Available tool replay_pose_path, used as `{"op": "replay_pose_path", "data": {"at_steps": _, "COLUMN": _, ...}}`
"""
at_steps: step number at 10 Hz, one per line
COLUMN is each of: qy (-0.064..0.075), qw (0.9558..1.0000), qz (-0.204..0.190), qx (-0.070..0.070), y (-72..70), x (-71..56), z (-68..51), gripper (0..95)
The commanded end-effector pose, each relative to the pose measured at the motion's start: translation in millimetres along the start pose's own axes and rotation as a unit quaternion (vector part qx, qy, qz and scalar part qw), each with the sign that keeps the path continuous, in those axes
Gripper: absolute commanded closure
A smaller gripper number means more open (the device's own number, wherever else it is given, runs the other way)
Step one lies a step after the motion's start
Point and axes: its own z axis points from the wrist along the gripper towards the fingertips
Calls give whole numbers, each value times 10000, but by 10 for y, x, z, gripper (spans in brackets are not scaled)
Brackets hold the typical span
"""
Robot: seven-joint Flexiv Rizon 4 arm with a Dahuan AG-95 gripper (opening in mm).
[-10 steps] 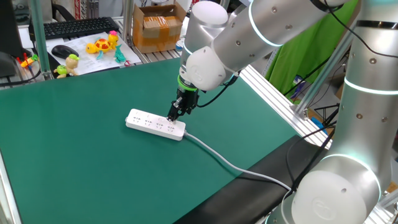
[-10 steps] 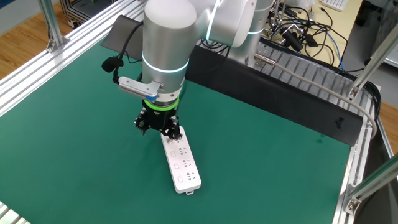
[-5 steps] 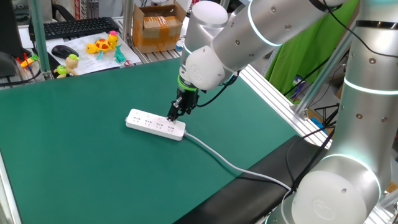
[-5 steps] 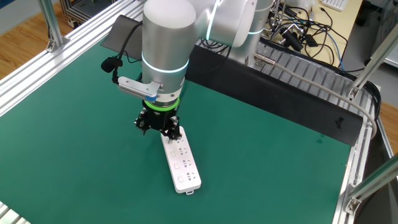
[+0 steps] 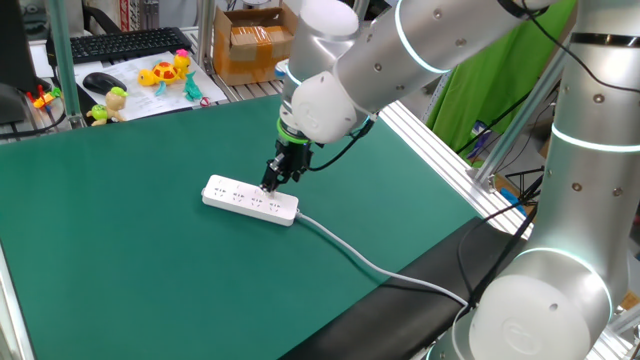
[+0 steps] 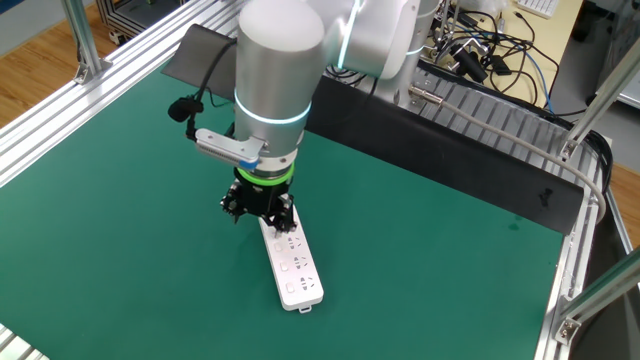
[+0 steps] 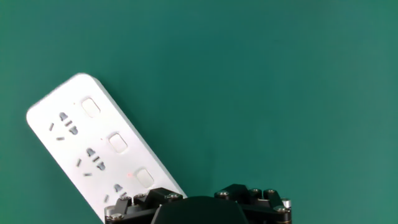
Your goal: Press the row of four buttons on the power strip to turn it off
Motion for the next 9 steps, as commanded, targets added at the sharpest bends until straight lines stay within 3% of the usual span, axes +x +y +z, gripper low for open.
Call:
{"op": "replay_pose_path", "data": {"at_steps": 1, "qy": 54, "qw": 10000, "qz": 13, "qx": -37, "y": 50, "x": -75, "z": -81, "gripper": 190}}
{"op": "replay_pose_path", "data": {"at_steps": 6, "qy": 46, "qw": 10000, "qz": 29, "qx": -21, "y": 82, "x": -143, "z": -11, "gripper": 190}}
{"op": "replay_pose_path", "data": {"at_steps": 9, "qy": 33, "qw": 10000, "qz": 45, "qx": -36, "y": 85, "x": -189, "z": 98, "gripper": 190}}
